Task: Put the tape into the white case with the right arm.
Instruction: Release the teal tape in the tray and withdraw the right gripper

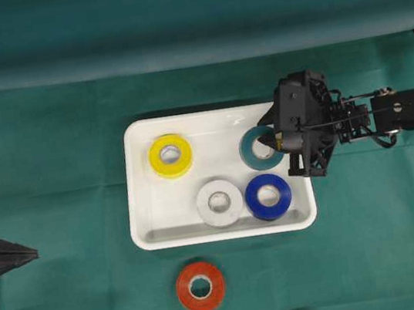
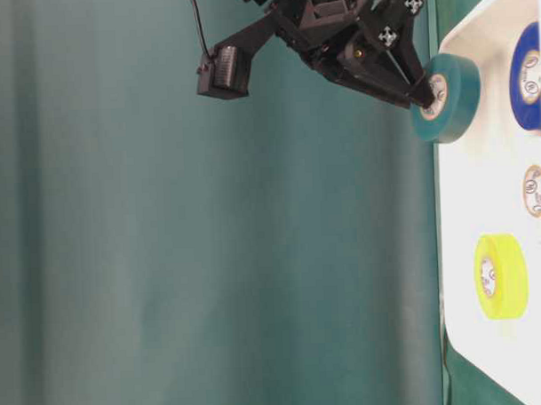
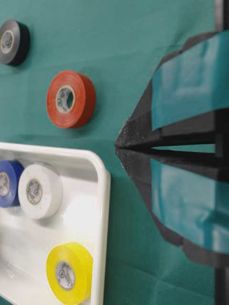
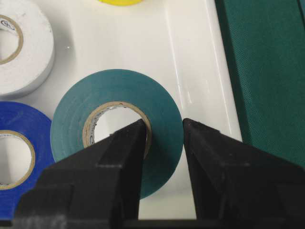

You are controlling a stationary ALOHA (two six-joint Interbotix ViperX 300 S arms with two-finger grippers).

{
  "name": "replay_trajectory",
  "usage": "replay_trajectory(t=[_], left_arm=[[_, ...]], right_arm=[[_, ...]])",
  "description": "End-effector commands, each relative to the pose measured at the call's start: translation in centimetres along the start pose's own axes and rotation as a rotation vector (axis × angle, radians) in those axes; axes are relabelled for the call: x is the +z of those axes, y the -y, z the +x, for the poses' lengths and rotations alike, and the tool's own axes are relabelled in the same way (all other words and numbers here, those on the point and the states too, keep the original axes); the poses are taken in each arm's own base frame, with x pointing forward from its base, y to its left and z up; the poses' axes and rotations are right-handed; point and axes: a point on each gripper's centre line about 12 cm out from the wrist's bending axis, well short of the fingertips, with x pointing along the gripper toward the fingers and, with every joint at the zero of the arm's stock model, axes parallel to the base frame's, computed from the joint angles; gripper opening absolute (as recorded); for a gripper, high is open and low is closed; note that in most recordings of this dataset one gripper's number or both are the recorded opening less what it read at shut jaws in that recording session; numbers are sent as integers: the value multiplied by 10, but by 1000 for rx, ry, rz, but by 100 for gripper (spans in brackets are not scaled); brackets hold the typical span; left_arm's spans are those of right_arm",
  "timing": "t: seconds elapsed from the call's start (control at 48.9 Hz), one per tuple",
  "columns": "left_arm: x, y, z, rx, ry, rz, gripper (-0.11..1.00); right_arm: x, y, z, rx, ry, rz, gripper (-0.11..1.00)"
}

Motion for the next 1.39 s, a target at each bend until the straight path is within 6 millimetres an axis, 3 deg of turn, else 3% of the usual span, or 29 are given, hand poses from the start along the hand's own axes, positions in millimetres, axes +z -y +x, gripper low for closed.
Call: replay_trajectory(t=[0.0,0.225,0.327,0.45,0.491,0.593,0.778,1.371], left_arm=[[3,0,1,3,5,-1,0],[4,0,1,3,8,-1,0],[4,0,1,3,6,-1,0],[4,0,1,3,6,-1,0],[4,0,1,3,6,-1,0],[4,0,1,3,6,-1,0],[4,0,1,3,6,-1,0],[4,-1,1,5,6,-3,0]], right_arm=[[6,2,-2,-3,23,0,-1],[-1,6,5,-8,-5,11,3],[-2,6,5,-10,-9,12,23],[-2,6,5,-10,-10,17,61],[-2,6,5,-11,-12,17,66],[-3,6,5,-11,-12,18,59],[-11,6,-9,-24,-26,18,59],[-72,-12,-103,-29,85,70,59]])
